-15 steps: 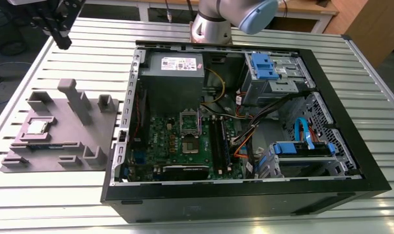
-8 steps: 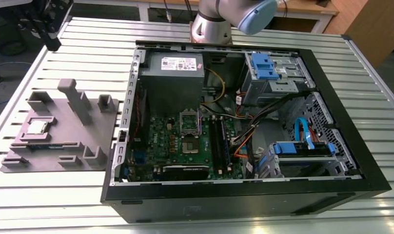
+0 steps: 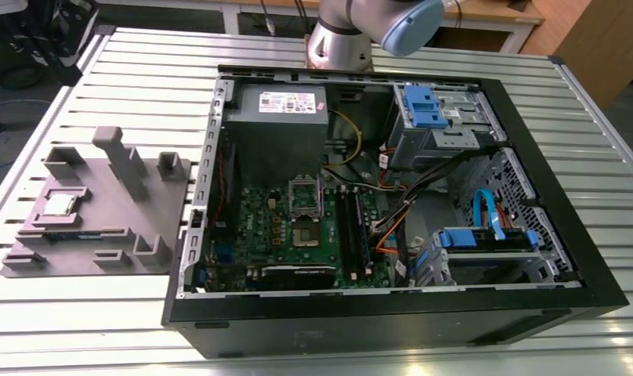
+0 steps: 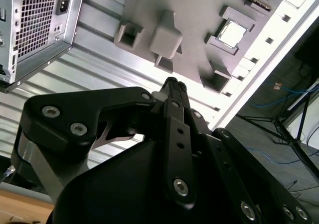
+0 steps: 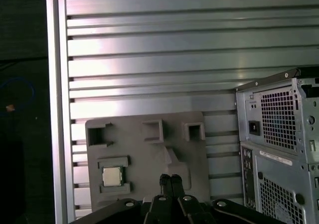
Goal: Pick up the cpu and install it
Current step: 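Reach for the cpu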
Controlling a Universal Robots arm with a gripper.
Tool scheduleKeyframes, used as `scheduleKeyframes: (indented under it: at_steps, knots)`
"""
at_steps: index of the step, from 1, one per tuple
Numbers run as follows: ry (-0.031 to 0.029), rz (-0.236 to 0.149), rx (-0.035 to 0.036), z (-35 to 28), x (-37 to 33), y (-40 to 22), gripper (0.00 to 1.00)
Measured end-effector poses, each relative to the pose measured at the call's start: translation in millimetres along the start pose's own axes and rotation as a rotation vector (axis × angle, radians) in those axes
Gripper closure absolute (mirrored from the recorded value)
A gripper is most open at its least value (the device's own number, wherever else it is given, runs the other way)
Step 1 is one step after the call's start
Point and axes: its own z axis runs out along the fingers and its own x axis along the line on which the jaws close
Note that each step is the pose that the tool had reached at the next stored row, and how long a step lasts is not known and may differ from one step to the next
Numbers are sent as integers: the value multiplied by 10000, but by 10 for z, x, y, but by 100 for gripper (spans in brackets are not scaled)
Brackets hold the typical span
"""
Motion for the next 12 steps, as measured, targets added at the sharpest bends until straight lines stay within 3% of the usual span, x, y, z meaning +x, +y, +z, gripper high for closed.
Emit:
scheduleKeyframes:
  at_steps: [4,12]
  knots:
    - [2,0,0,22,52,-16,89]
    - [3,0,0,29,56,-30,89]
